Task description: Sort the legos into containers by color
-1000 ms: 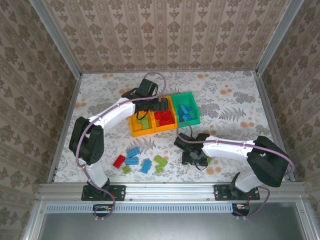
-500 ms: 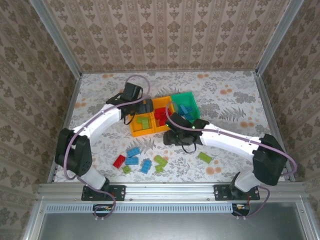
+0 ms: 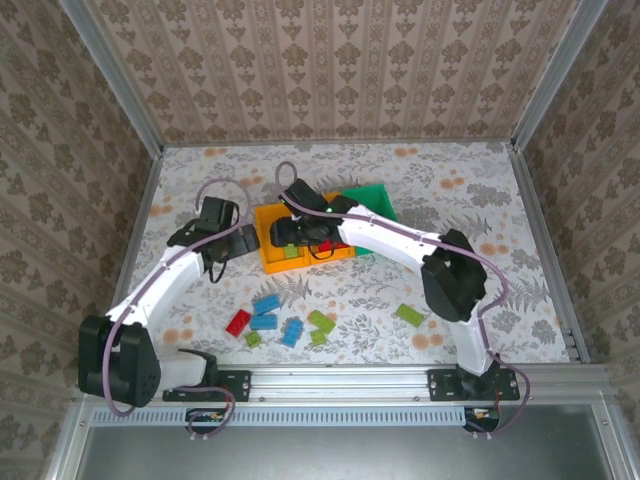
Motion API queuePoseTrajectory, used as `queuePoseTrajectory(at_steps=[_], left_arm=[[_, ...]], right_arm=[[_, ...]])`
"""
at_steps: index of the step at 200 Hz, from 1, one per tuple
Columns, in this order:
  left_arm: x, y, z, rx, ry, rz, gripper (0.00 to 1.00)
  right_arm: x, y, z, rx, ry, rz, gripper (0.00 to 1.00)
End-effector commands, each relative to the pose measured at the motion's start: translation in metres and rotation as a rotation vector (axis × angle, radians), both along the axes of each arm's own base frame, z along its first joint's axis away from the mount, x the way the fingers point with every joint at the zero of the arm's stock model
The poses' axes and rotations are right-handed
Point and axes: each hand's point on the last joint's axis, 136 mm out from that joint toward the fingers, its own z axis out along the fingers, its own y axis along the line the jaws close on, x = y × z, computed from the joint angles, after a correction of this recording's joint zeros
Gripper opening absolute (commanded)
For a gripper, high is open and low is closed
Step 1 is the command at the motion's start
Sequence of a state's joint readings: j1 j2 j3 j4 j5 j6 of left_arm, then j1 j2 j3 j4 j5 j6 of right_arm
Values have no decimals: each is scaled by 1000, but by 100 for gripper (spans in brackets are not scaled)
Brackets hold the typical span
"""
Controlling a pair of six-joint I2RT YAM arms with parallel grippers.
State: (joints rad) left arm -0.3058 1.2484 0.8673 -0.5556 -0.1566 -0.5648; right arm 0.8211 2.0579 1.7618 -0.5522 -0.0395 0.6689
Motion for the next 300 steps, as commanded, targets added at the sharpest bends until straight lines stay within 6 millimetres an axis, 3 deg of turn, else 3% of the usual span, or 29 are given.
queuePoseTrajectory(at_steps=[1, 48, 65, 122, 186, 258, 300], left_arm=[[-19, 2, -9, -29, 51, 20, 100], [-50, -6, -29, -54, 124, 2, 100], [-60, -11, -33, -61, 139, -4, 100], [-88, -29, -47, -95, 194, 1, 100], [-96, -62, -59, -110, 286, -60, 100], [-104, -85, -76, -124, 377, -75, 100], [-104, -91, -84, -126, 411, -76, 99]], right_arm=[[1, 5, -13, -22, 52, 36, 56], [12, 7, -26, -27, 75, 28, 63], [14, 6, -28, -23, 81, 28, 69], [17, 12, -10, 26, 50, 34, 82], [14, 8, 4, 44, 30, 35, 83], [21, -20, 36, 102, -29, -30, 84], [20, -37, 42, 100, -41, -49, 84]])
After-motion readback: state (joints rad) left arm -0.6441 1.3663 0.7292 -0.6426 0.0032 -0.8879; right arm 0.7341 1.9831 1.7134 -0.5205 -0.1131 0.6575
